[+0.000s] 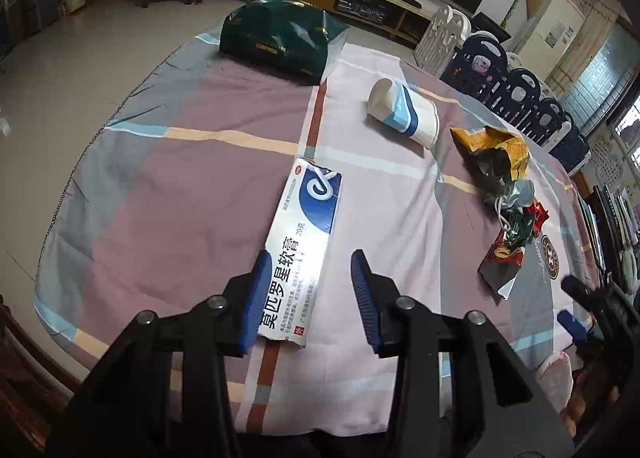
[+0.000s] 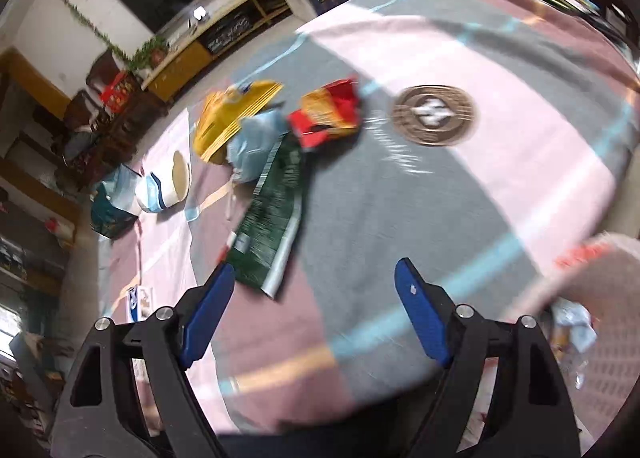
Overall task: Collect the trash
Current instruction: 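Grasp the white ointment box with the left tool while the right tool grasps the green packet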
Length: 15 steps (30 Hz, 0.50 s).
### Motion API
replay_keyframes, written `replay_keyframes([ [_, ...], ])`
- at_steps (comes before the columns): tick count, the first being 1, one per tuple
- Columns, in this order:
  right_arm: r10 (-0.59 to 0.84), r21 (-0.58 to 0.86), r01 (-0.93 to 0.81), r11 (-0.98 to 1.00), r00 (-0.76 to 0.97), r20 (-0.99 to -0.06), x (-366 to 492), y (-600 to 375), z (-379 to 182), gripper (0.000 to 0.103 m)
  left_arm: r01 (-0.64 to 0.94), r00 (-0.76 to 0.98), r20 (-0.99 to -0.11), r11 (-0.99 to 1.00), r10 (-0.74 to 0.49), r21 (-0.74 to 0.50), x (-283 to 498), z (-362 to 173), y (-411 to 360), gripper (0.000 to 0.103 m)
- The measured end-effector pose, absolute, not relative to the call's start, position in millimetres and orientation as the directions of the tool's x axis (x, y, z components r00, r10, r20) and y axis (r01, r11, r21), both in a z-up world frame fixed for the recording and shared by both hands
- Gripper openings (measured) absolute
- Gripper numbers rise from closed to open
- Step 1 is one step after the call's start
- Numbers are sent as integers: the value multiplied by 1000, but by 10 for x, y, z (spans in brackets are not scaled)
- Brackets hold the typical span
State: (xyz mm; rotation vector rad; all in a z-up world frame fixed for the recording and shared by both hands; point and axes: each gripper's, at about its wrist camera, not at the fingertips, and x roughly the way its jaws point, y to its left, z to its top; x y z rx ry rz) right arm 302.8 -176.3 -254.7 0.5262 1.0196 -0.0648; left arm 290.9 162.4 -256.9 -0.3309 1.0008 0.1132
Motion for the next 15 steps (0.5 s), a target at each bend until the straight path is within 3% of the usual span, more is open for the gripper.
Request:
replay_keyframes([
  [2,163,339,279,898,505,-847,3296,-1542,-2637,81,-257,533,-845,942,-47,-214,2916,-2627,1587,57],
  [4,143,304,279,911,479,-866,3495,-1374,-2733,81,-271,548,-834,932,-57,-242,2882,-2617,1668,76],
  [6,133,286,290,913,452,-882,3613,-1303,-2845,81,-302,571,-818,909,-70,-289,2827,-2590,1803,84],
  [9,117,272,304,913,444,-888,3616,-1330,-2893,53,-359,582,-807,858,-101,-367,2790,-2621,1982,85],
  [11,150,291,276,916,437,-887,3542,-1350,-2873,28,-372,581,-801,828,-145,-419,2792,-2663,2062,85],
  [15,310,422,186,887,437,-844,3320,-1295,-2742,21,-398,585,-789,782,-187,-480,2779,-2720,2148,85],
])
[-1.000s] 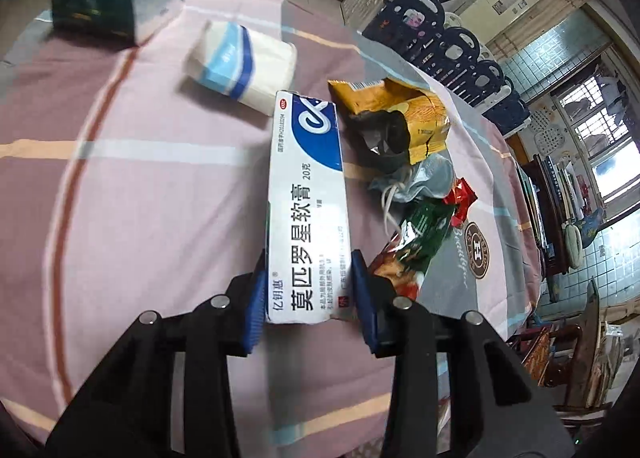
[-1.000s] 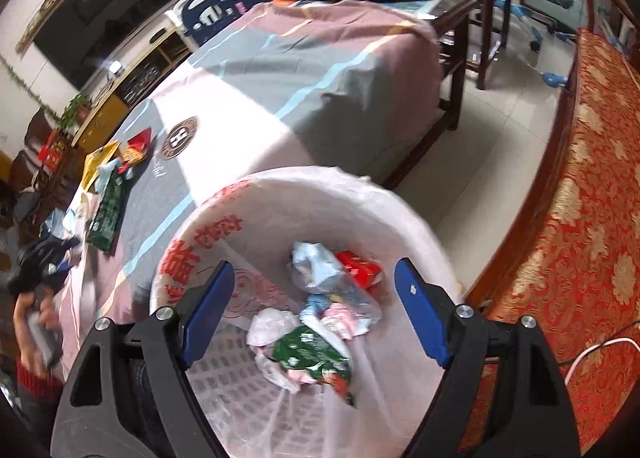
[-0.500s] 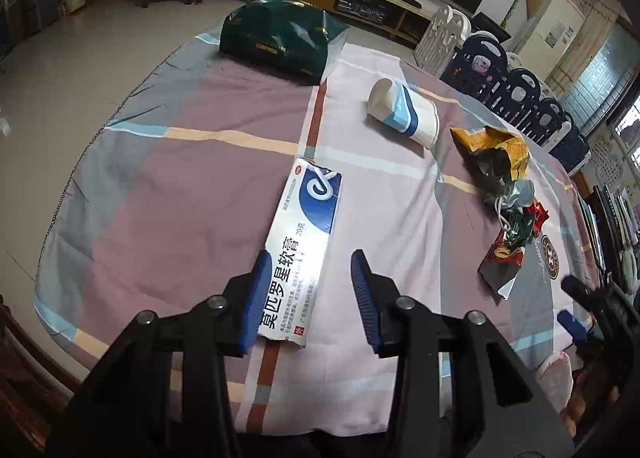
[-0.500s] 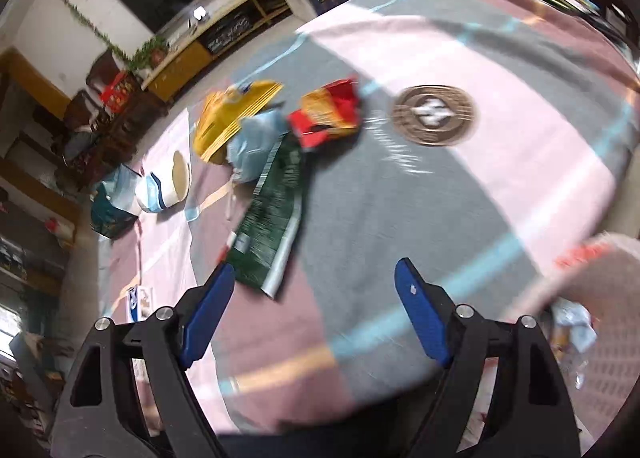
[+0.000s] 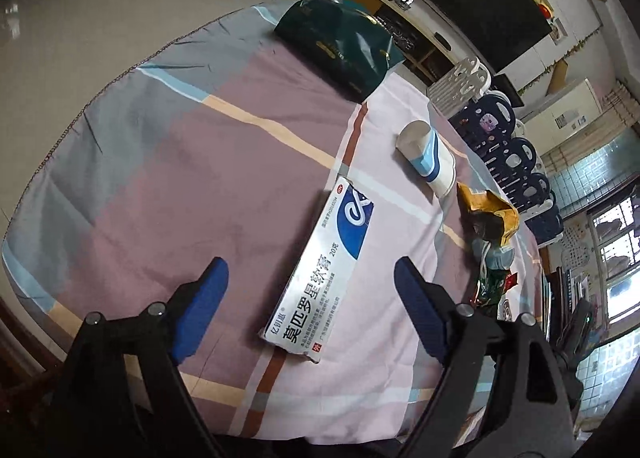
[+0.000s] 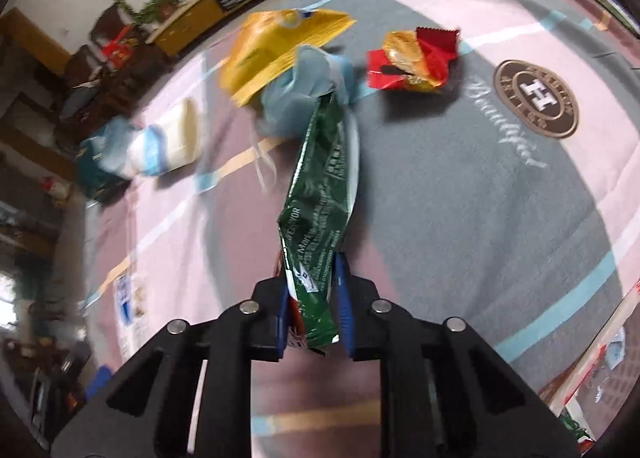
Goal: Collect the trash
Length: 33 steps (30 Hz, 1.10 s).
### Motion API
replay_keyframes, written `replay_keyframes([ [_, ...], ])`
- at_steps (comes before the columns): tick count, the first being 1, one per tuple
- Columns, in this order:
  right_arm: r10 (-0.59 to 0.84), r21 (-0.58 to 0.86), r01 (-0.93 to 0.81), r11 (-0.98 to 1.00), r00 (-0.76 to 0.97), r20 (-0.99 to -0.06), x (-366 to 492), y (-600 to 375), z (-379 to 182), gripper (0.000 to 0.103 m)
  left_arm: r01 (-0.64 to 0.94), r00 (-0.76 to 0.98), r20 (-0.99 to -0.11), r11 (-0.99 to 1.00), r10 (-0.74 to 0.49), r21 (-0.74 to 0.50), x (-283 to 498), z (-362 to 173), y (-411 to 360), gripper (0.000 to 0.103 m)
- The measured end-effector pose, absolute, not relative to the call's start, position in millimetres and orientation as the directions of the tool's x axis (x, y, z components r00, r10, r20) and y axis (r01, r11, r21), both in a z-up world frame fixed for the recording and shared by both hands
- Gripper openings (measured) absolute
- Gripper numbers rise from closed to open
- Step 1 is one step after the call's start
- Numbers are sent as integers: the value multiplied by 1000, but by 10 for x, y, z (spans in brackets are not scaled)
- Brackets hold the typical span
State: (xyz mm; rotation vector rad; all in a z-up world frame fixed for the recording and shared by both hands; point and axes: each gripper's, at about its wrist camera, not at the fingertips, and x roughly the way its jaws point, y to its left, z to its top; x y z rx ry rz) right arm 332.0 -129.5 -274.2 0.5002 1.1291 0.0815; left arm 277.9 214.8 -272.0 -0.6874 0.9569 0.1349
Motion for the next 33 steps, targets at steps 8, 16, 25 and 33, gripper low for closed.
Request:
replay_keyframes([
  [8,285,318,21,948,393,-874,3002,-842,-2639,38,-395,580,-793,788,-185,-473,2773,-2722,2113,86],
  [16,115,160,68,985,439,-891,2824,-589,-2585,49,-396,578,-796,791,-180,-467,2779,-2718,2104,87],
  [25,-47,-39,30,999,386,-921,2953,-268,-2719,53,-404,570,-794,770,-211,-495,2773,-2752,2146,90],
  [33,-111,-132,-44,990,320,-941,3022,-77,-2854,52,-420,572,-789,746,-224,-516,2757,-2774,2208,91],
])
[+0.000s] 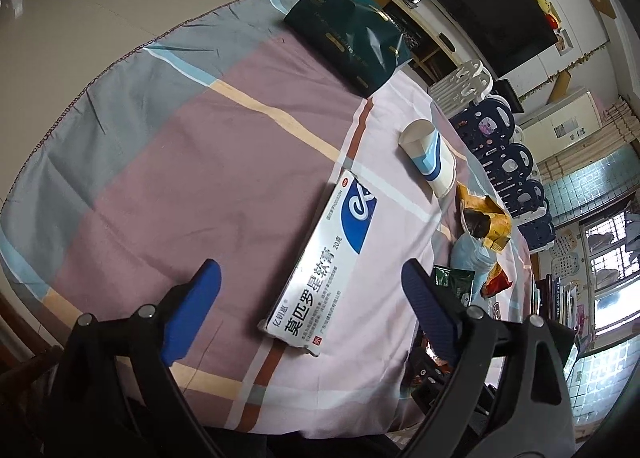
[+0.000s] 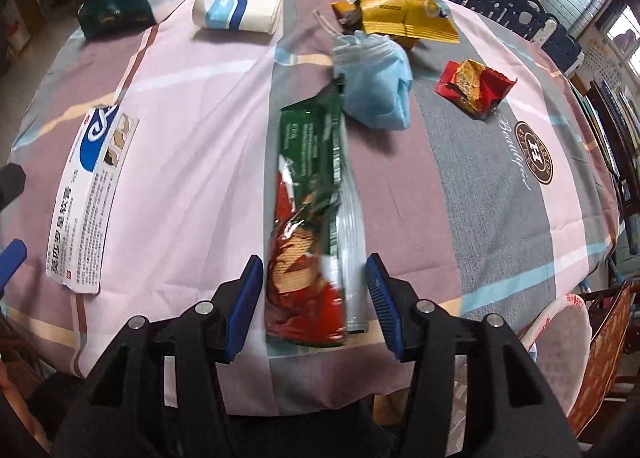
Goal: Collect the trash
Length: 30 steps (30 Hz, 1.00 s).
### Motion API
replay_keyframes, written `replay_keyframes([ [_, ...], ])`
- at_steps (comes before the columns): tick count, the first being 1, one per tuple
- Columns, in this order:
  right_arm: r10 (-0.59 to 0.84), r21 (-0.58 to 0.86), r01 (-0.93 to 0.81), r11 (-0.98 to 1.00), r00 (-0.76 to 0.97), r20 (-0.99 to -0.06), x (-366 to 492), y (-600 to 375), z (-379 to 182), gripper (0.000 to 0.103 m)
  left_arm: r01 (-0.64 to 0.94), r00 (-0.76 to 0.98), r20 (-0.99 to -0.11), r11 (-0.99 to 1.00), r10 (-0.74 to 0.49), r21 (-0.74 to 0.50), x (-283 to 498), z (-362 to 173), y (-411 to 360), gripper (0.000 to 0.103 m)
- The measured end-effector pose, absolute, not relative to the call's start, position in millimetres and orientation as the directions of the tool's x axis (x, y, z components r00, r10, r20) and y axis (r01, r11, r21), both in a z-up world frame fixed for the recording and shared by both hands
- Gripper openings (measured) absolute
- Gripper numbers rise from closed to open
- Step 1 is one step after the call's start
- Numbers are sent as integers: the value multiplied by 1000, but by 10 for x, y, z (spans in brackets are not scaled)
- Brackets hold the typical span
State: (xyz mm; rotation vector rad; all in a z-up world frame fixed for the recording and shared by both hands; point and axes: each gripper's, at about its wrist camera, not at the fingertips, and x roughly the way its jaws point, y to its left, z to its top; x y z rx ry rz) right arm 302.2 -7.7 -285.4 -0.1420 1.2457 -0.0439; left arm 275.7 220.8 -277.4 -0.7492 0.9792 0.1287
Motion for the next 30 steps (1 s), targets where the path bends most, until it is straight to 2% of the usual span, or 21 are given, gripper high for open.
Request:
replay_keyframes([
  [2,-84,-111,-66,992,324,-942,3013,-63,-2860,27,-423,572,-790,746,-221,-515,2749,-2775,2210,91],
  [5,-44,-74,-67,995,369,-928,2954,-76,-2783,19,-421,574,-792,754,-208,-504,2745,-2760,2199,91],
  [7,-30,-57,-54,997,407,-913,2885,-85,-2707,18,-420,574,-794,760,-201,-496,2751,-2755,2190,91],
  [10,126,127,-24,992,379,-917,2798,-96,-2723,18,-423,571,-799,766,-190,-484,2760,-2754,2182,92],
  [16,213,252,50,966,395,-894,2775,-258,-2732,18,-419,564,-809,785,-169,-456,2778,-2744,2158,93],
  [30,222,274,59,960,435,-872,2708,-304,-2686,18,-415,543,-823,800,-166,-434,2806,-2763,2112,94],
])
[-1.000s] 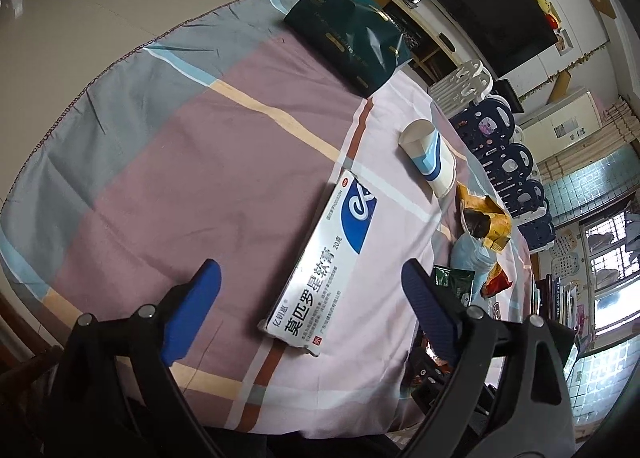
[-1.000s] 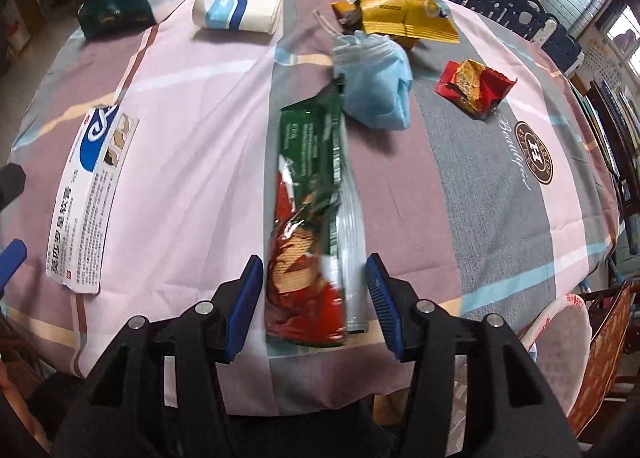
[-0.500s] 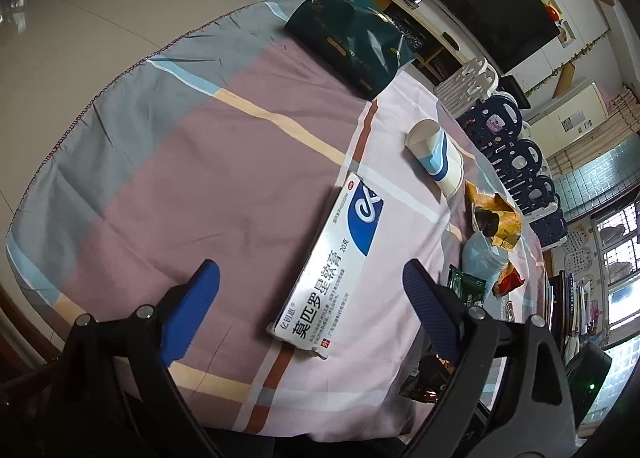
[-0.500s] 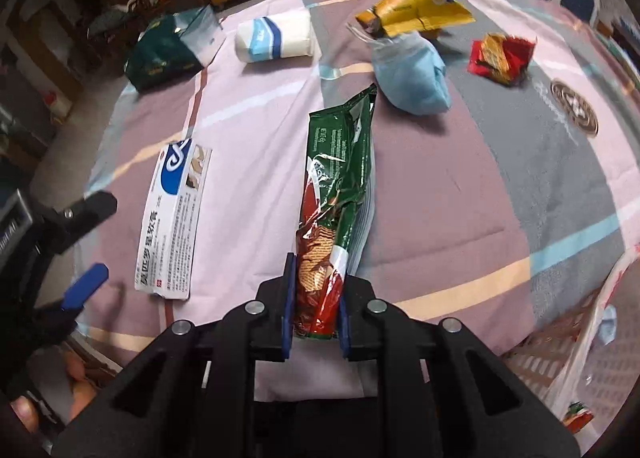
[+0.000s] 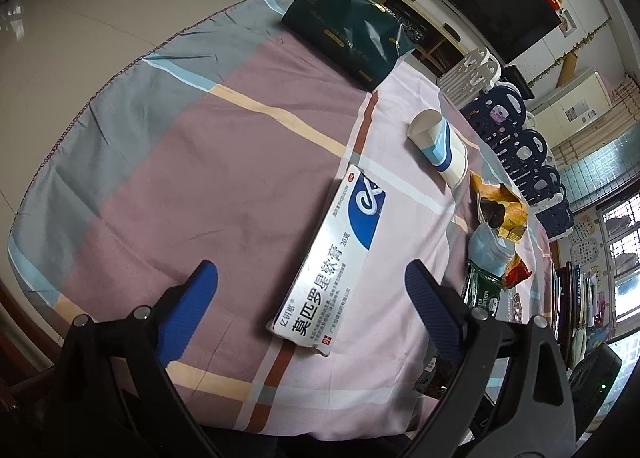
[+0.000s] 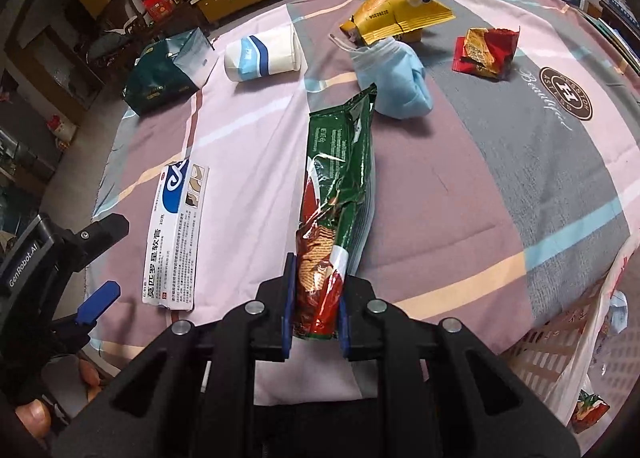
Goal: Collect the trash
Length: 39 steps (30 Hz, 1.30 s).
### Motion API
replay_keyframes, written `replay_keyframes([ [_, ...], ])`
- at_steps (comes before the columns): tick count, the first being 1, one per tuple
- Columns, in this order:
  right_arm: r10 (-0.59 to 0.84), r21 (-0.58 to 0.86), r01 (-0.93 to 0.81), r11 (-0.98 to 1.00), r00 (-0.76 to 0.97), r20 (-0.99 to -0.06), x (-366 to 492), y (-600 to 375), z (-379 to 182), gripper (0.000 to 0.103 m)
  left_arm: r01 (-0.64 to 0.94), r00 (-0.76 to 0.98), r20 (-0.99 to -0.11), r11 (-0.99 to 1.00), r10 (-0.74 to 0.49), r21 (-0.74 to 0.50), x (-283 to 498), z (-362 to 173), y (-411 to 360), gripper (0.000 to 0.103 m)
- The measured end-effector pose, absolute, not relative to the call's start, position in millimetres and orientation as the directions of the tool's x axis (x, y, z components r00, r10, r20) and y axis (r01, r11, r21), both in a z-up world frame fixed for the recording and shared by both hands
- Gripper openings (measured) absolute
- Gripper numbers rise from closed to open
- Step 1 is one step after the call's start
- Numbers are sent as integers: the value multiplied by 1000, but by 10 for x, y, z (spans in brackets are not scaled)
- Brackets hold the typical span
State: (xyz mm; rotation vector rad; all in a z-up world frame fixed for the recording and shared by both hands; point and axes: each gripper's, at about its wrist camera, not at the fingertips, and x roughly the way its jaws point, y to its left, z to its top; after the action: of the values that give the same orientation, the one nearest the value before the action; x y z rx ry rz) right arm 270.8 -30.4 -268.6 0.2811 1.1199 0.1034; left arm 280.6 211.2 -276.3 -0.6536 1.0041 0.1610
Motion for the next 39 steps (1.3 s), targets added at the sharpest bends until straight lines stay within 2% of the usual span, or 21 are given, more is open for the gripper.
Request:
replay_keyframes([
  [39,248,312,76,947,445,-860,2684,-353,-2683,18,-411,537,-826,803,-169,-432,2802,-2773,2096,95],
])
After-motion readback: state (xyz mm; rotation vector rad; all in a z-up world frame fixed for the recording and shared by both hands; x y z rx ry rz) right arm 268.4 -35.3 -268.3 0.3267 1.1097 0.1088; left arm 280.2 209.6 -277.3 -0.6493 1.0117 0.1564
